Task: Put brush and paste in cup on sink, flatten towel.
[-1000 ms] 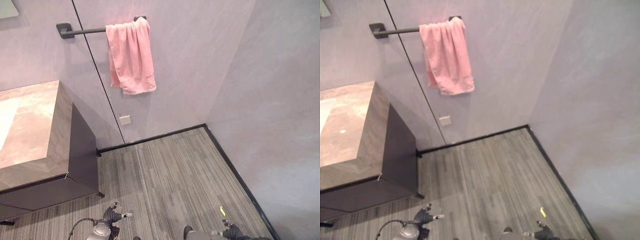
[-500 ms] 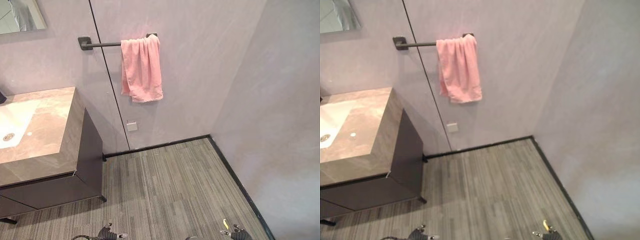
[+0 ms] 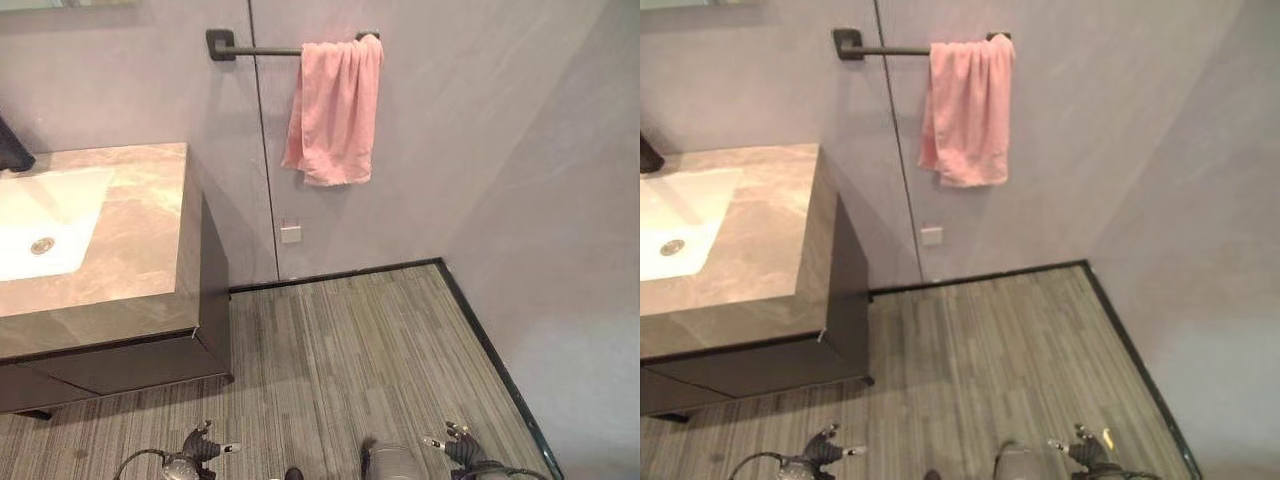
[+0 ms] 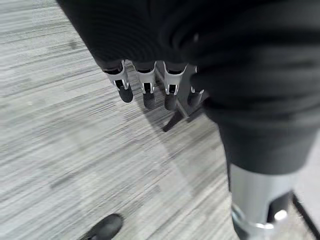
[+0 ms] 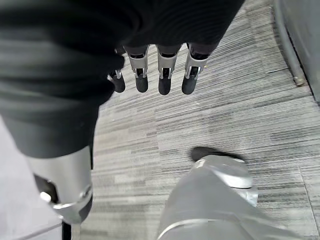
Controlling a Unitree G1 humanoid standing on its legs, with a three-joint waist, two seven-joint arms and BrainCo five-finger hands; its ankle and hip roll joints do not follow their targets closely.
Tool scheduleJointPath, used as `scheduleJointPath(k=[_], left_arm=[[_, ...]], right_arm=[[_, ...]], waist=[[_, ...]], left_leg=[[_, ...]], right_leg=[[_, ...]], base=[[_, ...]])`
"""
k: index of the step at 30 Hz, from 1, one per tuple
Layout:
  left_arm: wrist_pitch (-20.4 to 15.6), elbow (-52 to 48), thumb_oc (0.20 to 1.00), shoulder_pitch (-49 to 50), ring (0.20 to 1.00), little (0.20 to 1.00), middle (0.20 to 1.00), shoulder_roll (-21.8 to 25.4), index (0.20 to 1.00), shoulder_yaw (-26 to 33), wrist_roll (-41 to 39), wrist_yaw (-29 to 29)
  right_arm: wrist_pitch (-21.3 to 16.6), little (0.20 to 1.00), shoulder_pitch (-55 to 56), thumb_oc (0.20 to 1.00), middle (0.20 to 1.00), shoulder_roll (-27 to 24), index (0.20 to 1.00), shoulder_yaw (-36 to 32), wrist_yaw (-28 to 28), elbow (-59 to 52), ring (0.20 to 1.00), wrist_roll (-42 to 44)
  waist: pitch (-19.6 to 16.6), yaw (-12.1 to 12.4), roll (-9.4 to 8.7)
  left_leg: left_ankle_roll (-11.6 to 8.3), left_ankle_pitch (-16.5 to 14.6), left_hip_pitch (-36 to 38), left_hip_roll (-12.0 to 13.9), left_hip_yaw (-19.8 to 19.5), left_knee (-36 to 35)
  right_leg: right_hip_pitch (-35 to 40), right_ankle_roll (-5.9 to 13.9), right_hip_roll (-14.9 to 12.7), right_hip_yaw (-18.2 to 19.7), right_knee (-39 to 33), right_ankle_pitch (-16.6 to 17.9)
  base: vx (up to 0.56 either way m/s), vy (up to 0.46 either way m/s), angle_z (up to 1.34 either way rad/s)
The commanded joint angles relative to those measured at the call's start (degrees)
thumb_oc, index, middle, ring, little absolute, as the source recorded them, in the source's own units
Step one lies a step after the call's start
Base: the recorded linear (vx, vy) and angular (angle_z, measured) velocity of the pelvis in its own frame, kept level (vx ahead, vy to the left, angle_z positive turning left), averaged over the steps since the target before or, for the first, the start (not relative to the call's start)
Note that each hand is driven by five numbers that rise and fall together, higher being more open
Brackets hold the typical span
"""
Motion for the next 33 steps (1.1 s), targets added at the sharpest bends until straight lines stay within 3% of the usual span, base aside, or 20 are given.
scheduleJointPath(k=[1, 2, 5, 8, 12, 14, 15, 17, 19, 20, 21, 22, 23, 24, 25, 26, 27, 28, 30, 33], left_arm=[[-1.5, -1.4, 1.000, -0.8, 1.000, 1.000, 1.000, 1.5, 1.000, 2.1, 1.3, 0.3], [-1.5, -1.5, 1.000, -0.7, 1.000, 1.000, 1.000, 1.4, 1.000, 2.2, 1.0, 0.4], [-1.3, -0.5, 1.000, -0.1, 1.000, 1.000, 1.000, 0.5, 1.000, 1.8, 1.6, -0.3], [-1.0, 0.4, 1.000, 0.9, 1.000, 1.000, 1.000, 0.0, 1.000, 2.7, 1.1, -0.7], [-0.9, 0.5, 1.000, 1.3, 1.000, 1.000, 1.000, 0.0, 1.000, 3.0, 0.7, -0.8], [-0.7, 0.5, 1.000, 1.2, 1.000, 1.000, 1.000, 0.3, 1.000, 4.3, -0.8, -0.5], [-0.7, 0.5, 1.000, 1.1, 1.000, 1.000, 1.000, 0.3, 1.000, 4.3, -0.8, -0.5], [-0.6, -0.1, 1.000, 0.1, 1.000, 1.000, 1.000, 0.8, 1.000, 4.6, -2.0, -0.4], [-0.5, -0.1, 1.000, -0.3, 1.000, 1.000, 1.000, 0.8, 1.000, 4.3, -1.9, -0.3], [-0.4, -0.3, 1.000, -0.9, 1.000, 1.000, 1.000, 0.7, 1.000, 3.8, -1.7, -0.1], [-0.4, -0.3, 1.000, -0.9, 1.000, 1.000, 1.000, 0.7, 1.000, 3.8, -1.7, -0.1], [-0.6, -0.3, 1.000, -1.0, 1.000, 1.000, 1.000, 0.7, 1.000, 3.7, -1.6, 0.1], [-0.6, -0.3, 1.000, -0.9, 1.000, 1.000, 1.000, 0.7, 1.000, 3.7, -1.5, 0.1], [-0.7, -0.2, 1.000, -0.9, 1.000, 1.000, 1.000, 0.6, 1.000, 3.5, -1.2, 0.2], [-0.8, -0.2, 1.000, -1.0, 1.000, 1.000, 1.000, 0.3, 1.000, 3.2, -0.9, 0.4], [-0.8, -0.2, 1.000, -1.0, 1.000, 1.000, 1.000, 0.3, 1.000, 3.2, -0.9, 0.4], [-0.9, -0.3, 1.000, -1.5, 1.000, 1.000, 1.000, 0.2, 1.000, 2.8, -1.0, 0.8], [-0.8, -0.1, 1.000, -1.2, 1.000, 1.000, 1.000, 0.1, 1.000, 2.5, -0.7, 0.5], [-0.7, 0.0, 1.000, -1.1, 1.000, 1.000, 1.000, 0.1, 1.000, 2.0, -0.5, 0.4], [-0.6, 0.0, 1.000, -1.0, 1.000, 1.000, 1.000, 0.3, 1.000, 1.2, 0.3, 0.0]], right_arm=[[-1.6, 1.000, -1.3, 1.000, 1.000, -1.1, 1.000, -1.2, -0.9, 1.0, 1.000, 3.0], [-1.5, 1.000, -1.3, 1.000, 1.000, -1.2, 1.000, -1.0, -0.9, 0.9, 1.000, 2.3], [-0.8, 1.000, -1.2, 1.000, 1.000, -1.8, 1.000, 0.1, -0.5, 2.1, 1.000, -0.3], [-0.8, 1.000, -1.0, 1.000, 1.000, -3.1, 1.000, 1.6, -0.2, 1.0, 1.000, -2.7], [-0.8, 1.000, -0.8, 1.000, 1.000, -4.2, 1.000, 2.2, -0.1, -0.1, 1.000, -3.4], [-0.9, 1.000, -0.5, 1.000, 1.000, -4.8, 1.000, 3.1, -0.2, -0.1, 1.000, -4.3], [-0.9, 1.000, -0.5, 1.000, 1.000, -4.8, 1.000, 3.1, -0.2, -0.1, 1.000, -4.3], [-1.0, 1.000, 0.0, 1.000, 1.000, -5.5, 1.000, 2.9, -0.7, 0.3, 1.000, -4.3], [-1.0, 1.000, 0.0, 1.000, 1.000, -5.9, 1.000, 2.7, -1.0, 0.7, 1.000, -4.2], [-0.6, 1.000, 0.0, 1.000, 1.000, -6.1, 1.000, 2.5, -1.3, 1.6, 1.000, -4.4], [-0.6, 1.000, 0.0, 1.000, 1.000, -6.1, 1.000, 2.5, -1.3, 1.6, 1.000, -4.4], [-0.6, 1.000, 0.3, 1.000, 1.000, -6.2, 1.000, 2.0, -1.4, 1.9, 1.000, -4.5], [-0.6, 1.000, 0.4, 1.000, 1.000, -6.2, 1.000, 2.0, -1.4, 1.9, 1.000, -4.5], [-0.6, 1.000, 0.6, 1.000, 1.000, -6.2, 1.000, 1.8, -1.5, 1.8, 1.000, -4.6], [-0.7, 1.000, 0.8, 1.000, 1.000, -6.1, 1.000, 2.0, -1.8, 2.1, 1.000, -5.3], [-0.7, 1.000, 0.8, 1.000, 1.000, -6.1, 1.000, 2.0, -1.8, 2.1, 1.000, -5.3], [-0.8, 1.000, 0.5, 1.000, 1.000, -6.2, 1.000, 2.7, -2.2, 2.0, 1.000, -6.1], [-0.5, 1.000, 0.2, 1.000, 1.000, -6.0, 1.000, 3.4, -1.5, 2.0, 1.000, -6.8], [-0.3, 1.000, 0.0, 1.000, 1.000, -5.3, 1.000, 3.8, -1.5, 2.3, 1.000, -7.1], [-0.1, 1.000, 0.2, 1.000, 1.000, -4.1, 1.000, 3.0, -1.2, 3.1, 1.000, -6.6]], waist=[[0.2, -1.2, -0.92], [0.3, -1.0, -0.97], [-1.3, -1.2, -0.99], [-2.6, -1.2, -0.05], [-2.7, -1.2, 0.32], [-2.2, -0.9, -0.01], [-2.3, -0.9, 0.04], [-0.1, 0.0, -1.76], [0.8, 0.1, -2.23], [1.4, 0.3, -2.22], [1.3, 0.3, -2.33], [0.9, 0.0, -1.55], [1.0, 0.0, -1.65], [0.6, -0.2, -1.32], [0.1, 0.4, 0.27], [0.2, 0.5, 0.17], [-0.2, 1.0, 1.31], [-0.7, 1.4, 1.80], [-1.7, 1.8, 1.68], [-2.7, 1.6, 0.88]], left_leg=[[-4.34, -1.4, -0.3, 2.5, -2.8, 4.5], [-4.74, -1.9, 0.6, 2.7, -2.8, 4.4], [-6.30, -2.9, 3.3, 4.1, -4.0, 4.6], [-8.39, -1.0, 4.6, 7.0, -4.9, 6.2], [-9.80, 0.8, 4.4, 8.7, -4.9, 8.4], [-11.78, 6.5, 0.7, 10.9, -4.9, 17.8], [-11.83, 6.4, 0.5, 11.0, -5.0, 18.0], [-12.55, 12.6, -6.8, 12.5, -4.9, 32.0], [-12.30, 12.4, -9.3, 12.8, -3.9, 35.5], [-11.33, 9.5, -13.1, 11.9, -1.7, 32.1], [-11.28, 9.7, -13.1, 11.7, -1.6, 31.9], [-10.41, 8.0, -15.2, 11.3, 0.9, 23.0], [-10.36, 8.1, -14.8, 11.2, 1.0, 22.5], [-10.10, 7.7, -15.4, 11.8, 2.8, 17.1], [-10.86, 12.3, -16.8, 12.4, 3.6, 6.2], [-10.88, 12.7, -16.3, 12.2, 3.7, 5.5], [-12.17, 18.0, -18.3, 14.7, 3.5, -2.8], [-11.55, 17.5, -16.5, 14.6, 1.9, -2.3], [-10.76, 16.5, -16.2, 13.2, 0.6, 0.3], [-9.19, 13.7, -16.2, 11.6, 1.6, 3.7]], right_leg=[[0.5, 1.09, -2.3, 0.2, -2.4, 10.4], [0.5, 1.59, -3.2, -3.1, -3.8, 11.2], [2.8, 0.46, -2.0, -3.1, -2.7, 9.4], [3.7, -1.46, 0.7, -4.8, -0.7, 5.9], [3.5, -2.68, 2.6, -5.2, 0.6, 4.0], [5.2, -5.01, 4.9, -5.2, 0.6, 1.6], [5.1, -5.05, 4.9, -5.3, 0.6, 1.6], [8.0, -7.86, 5.7, -5.6, -0.5, 0.2], [8.7, -8.23, 5.4, -6.0, -0.8, -0.2], [10.2, -7.69, 5.2, -5.8, -1.8, -0.6], [10.1, -7.66, 5.0, -5.8, -1.9, -0.5], [11.2, -6.64, 4.9, -5.7, -3.4, -0.5], [11.4, -6.55, 4.7, -5.5, -3.5, -0.5], [11.9, -5.91, 4.4, -5.4, -4.0, -0.8], [13.3, -5.40, 5.3, -4.8, -4.7, -1.6], [13.5, -5.37, 5.2, -4.7, -4.7, -1.7], [15.9, -5.10, 5.5, -3.8, -4.4, -3.9], [17.9, -4.70, 5.7, -2.1, -3.1, -6.1], [19.1, -4.46, 5.0, -0.8, -1.4, -7.4], [19.9, -3.60, 3.0, 0.7, 0.8, -7.2]], base=[[0.26, -0.130, 0.09], [0.32, -0.172, 0.08], [0.44, -0.250, 0.46], [0.33, -0.261, 0.27], [0.20, -0.204, -0.03], [0.18, -0.259, 0.02], [0.11, -0.209, -0.08], [0.12, -0.292, -0.26], [0.12, -0.181, -0.25], [0.15, -0.118, -0.18], [0.30, -0.028, 0.05], [0.18, 0.029, 0.18], [0.28, 0.071, 0.28], [0.30, 0.170, 0.16], [0.30, 0.166, 0.20], [0.54, 0.283, -0.09], [0.58, 0.259, -0.50], [0.67, 0.315, -0.84], [0.38, 0.205, -0.85], [0.28, 0.197, -0.39]])
